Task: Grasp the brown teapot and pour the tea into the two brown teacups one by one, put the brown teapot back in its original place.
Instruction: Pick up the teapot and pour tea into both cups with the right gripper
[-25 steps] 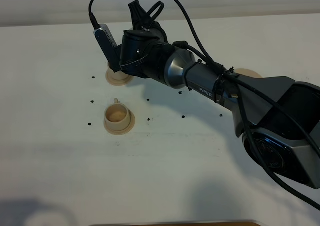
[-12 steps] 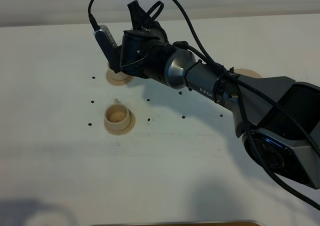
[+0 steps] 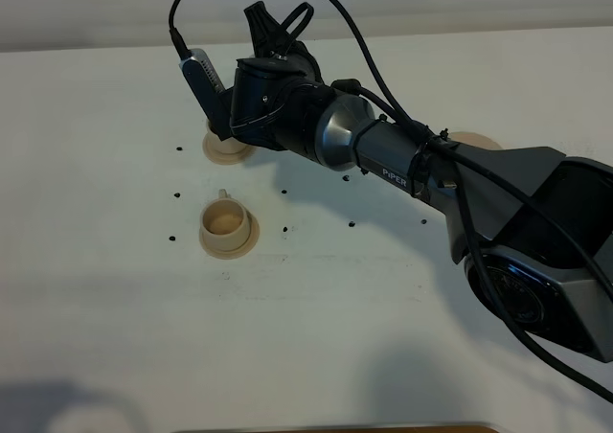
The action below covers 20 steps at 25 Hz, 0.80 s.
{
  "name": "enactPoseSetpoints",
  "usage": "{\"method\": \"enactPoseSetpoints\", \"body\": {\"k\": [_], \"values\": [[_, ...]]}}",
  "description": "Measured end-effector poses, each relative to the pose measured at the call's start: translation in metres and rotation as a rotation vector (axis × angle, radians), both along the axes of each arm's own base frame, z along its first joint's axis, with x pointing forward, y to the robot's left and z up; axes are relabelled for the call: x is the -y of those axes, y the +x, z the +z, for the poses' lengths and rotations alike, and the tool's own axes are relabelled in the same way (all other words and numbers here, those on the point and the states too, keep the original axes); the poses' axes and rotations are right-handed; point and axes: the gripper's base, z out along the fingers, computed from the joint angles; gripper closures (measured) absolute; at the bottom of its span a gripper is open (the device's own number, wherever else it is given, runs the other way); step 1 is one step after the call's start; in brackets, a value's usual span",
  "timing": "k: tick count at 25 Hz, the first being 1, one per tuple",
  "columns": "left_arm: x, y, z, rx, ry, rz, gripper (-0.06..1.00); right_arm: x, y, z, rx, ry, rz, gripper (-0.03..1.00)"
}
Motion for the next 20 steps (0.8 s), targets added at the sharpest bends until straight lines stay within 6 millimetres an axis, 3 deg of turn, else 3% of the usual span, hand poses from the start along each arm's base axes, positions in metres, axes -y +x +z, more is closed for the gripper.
{"method": "enactPoseSetpoints", "body": {"k": [20], "values": [[0.0000, 0.0000, 0.0000, 0.000, 0.000, 0.000, 0.51, -0.0014, -0.0037, -0.0054, -0.050, 0.141, -0.085, 0.88]]}}
